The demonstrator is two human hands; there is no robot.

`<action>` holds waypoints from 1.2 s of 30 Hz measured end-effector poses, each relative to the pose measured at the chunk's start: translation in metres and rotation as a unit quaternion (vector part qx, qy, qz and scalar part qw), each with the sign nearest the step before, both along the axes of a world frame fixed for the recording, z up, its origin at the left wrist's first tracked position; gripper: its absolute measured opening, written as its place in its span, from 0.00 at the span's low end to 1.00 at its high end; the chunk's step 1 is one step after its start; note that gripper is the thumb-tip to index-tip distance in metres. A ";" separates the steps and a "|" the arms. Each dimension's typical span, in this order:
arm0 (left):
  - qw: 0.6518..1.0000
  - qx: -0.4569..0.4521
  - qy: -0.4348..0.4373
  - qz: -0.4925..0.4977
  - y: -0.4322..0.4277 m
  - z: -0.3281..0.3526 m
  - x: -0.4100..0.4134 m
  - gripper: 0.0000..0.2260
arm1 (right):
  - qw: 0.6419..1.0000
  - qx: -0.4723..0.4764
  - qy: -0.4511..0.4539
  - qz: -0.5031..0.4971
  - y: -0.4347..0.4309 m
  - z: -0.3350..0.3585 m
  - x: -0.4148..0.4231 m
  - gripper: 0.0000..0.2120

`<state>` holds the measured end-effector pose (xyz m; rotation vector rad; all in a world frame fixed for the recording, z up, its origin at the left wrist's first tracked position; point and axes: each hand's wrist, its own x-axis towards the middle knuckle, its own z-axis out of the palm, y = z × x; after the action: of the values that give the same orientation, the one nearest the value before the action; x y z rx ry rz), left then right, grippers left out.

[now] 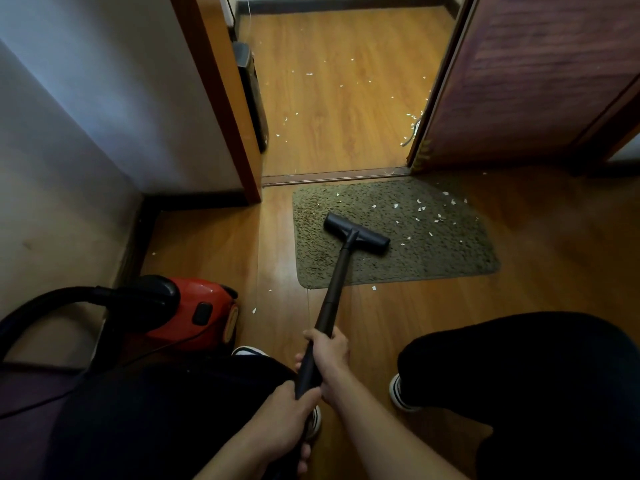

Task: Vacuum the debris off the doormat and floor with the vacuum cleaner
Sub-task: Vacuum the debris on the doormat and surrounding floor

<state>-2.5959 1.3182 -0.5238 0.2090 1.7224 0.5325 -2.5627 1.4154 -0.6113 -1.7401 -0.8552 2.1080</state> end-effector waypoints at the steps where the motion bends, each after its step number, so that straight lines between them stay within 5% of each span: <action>1: 1.000 0.003 0.002 -0.002 0.001 0.000 0.000 0.11 | 1.000 0.002 -0.002 -0.002 0.001 0.000 0.000 0.08; 23: 0.999 0.039 -0.005 0.013 0.173 -0.017 -0.034 0.10 | 0.999 0.026 -0.001 -0.037 0.178 -0.019 -0.041 0.05; 36: 0.999 0.039 -0.028 -0.023 0.153 -0.024 -0.024 0.11 | 0.998 0.022 -0.003 -0.057 0.157 -0.026 -0.019 0.08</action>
<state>-2.6200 1.4713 -0.5481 0.2847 1.6401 0.5671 -2.5816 1.5729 -0.6371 -1.7311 -0.7789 1.9962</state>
